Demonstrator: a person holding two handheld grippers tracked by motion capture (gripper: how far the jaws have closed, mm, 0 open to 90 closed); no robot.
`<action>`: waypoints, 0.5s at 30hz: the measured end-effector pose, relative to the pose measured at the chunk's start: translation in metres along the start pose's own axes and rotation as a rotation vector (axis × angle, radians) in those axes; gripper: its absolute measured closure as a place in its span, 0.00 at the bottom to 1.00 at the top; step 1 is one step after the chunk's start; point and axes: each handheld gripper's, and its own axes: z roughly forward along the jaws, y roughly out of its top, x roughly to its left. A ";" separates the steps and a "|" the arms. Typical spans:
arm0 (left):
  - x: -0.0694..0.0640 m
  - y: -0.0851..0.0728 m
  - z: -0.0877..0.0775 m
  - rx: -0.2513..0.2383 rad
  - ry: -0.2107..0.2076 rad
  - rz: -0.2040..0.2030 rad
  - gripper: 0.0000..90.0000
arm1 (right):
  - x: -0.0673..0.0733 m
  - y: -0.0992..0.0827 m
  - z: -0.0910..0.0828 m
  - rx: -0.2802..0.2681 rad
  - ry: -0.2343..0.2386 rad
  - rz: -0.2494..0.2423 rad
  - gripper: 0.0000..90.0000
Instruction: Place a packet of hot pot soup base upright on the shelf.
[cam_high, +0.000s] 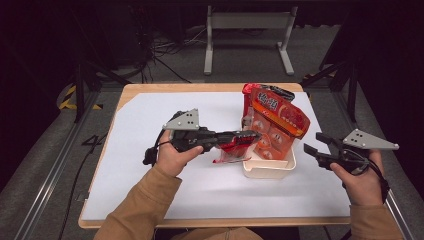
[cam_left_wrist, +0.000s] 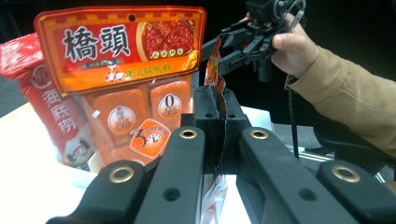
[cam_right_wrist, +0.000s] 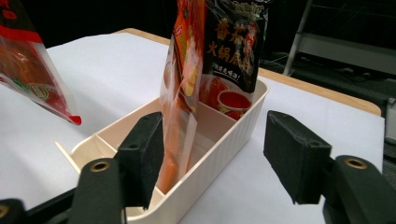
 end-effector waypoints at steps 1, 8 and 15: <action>0.000 0.001 0.002 -0.003 0.002 0.005 1.00 | -0.001 0.000 0.000 -0.004 -0.006 -0.004 0.41; 0.002 0.004 0.016 -0.006 -0.024 0.011 1.00 | -0.005 -0.002 0.000 -0.001 -0.008 0.000 0.41; 0.004 0.005 0.030 -0.004 -0.046 0.013 0.99 | -0.008 -0.003 0.001 -0.002 -0.009 0.011 0.41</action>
